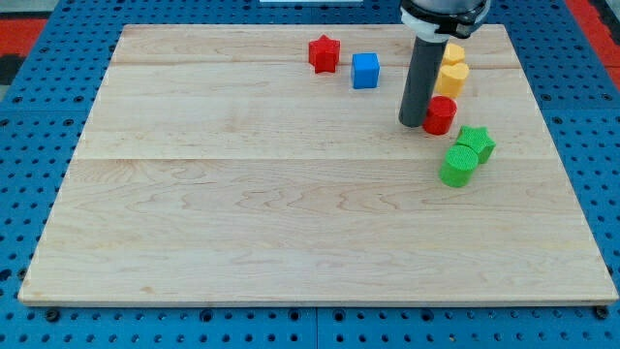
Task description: Move red star into the blue cube
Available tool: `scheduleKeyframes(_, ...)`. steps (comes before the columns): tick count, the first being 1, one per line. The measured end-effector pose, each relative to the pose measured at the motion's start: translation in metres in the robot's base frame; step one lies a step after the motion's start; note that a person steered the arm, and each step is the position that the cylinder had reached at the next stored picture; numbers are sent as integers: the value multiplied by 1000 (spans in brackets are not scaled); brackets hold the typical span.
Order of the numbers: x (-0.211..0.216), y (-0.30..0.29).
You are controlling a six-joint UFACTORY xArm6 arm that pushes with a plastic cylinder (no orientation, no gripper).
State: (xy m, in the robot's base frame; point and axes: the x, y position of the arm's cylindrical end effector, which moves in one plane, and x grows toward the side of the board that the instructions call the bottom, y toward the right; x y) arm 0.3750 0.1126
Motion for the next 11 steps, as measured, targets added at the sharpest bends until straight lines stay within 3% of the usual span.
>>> scheduleKeyframes(1, -41, 3)
scheduleKeyframes(2, -31, 56)
scheduleKeyframes(3, -3, 57)
scheduleKeyframes(4, -14, 17)
scheduleKeyframes(5, -41, -89)
scheduleKeyframes(6, -97, -134)
scheduleKeyframes(7, -143, -129)
scheduleKeyframes(9, -150, -65)
scheduleKeyframes(10, -150, -61)
scheduleKeyframes(11, -148, -95)
